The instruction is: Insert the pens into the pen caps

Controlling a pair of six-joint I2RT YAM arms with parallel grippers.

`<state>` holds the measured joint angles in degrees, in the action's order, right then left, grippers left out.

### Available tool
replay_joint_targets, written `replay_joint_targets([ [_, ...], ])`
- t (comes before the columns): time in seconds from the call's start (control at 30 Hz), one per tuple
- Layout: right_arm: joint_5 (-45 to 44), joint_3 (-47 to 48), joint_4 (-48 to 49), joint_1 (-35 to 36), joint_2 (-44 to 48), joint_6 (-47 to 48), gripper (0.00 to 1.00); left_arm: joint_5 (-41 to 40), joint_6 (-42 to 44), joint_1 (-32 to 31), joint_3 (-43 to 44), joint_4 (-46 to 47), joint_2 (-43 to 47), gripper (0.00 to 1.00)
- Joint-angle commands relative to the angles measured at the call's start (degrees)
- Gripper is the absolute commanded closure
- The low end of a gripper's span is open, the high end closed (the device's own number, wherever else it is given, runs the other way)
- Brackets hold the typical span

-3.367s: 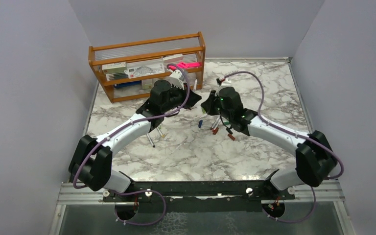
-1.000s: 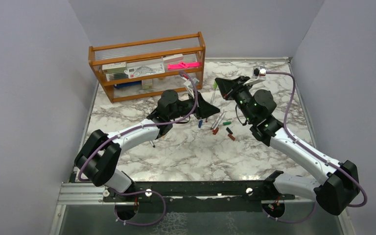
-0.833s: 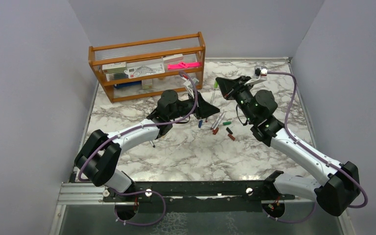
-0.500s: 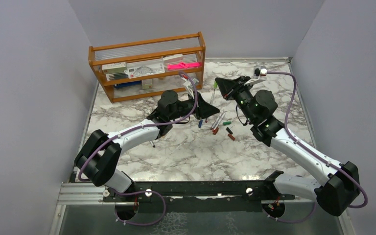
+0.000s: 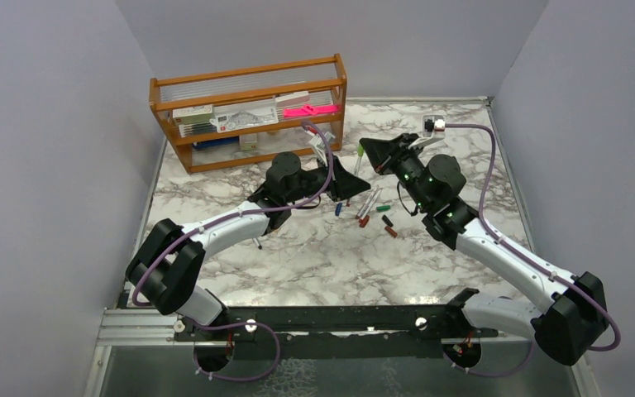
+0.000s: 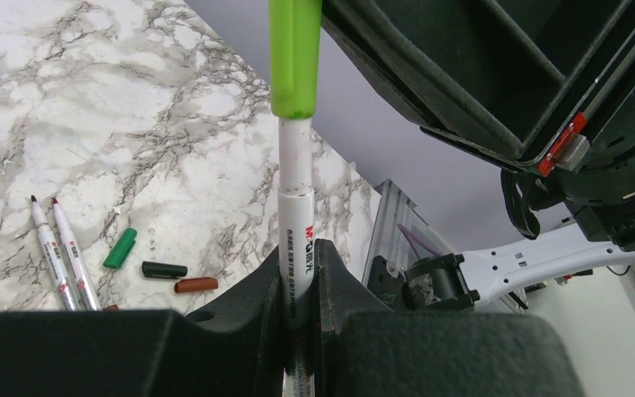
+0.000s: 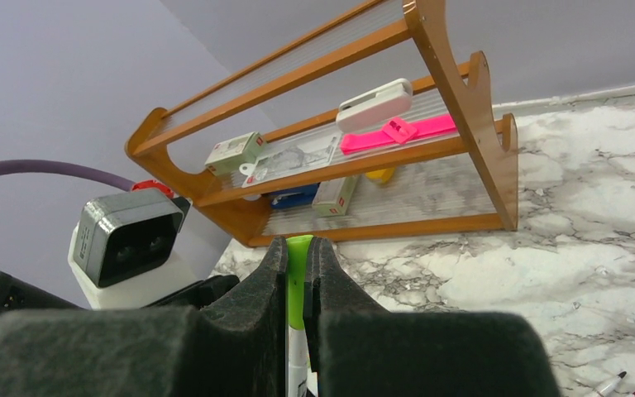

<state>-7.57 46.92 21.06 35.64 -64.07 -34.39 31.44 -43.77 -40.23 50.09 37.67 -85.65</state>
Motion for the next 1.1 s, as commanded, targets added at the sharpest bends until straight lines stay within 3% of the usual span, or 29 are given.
replay_joint_targets([
  [0.0, 1.5, -0.7, 0.1, -0.1, 1.6, -0.3, 0.99, -1.4, 0.8, 0.7, 0.1, 2.0, 0.4, 1.0],
  [0.4, 6.1, -2.9, 1.2, -0.1, 1.4, -2.7, 0.99, -6.9, 7.4, 1.6, 1.8, 2.1, 3.4, 1.0],
  [0.57, 8.3, -2.4, 1.4, -0.1, 2.3, 1.8, 0.98, -9.3, 14.4, 1.7, 1.6, 2.1, 4.8, 1.0],
  [0.9, 8.1, 4.1, -5.6, -0.1, 5.2, 8.7, 0.6, -3.5, 31.2, 1.7, 0.1, 1.0, 7.3, 1.0],
  [1.07, 9.3, 5.0, -5.4, -0.1, 5.9, 8.9, 0.52, -1.0, 33.1, 1.7, 0.1, 0.8, 7.0, 1.0],
])
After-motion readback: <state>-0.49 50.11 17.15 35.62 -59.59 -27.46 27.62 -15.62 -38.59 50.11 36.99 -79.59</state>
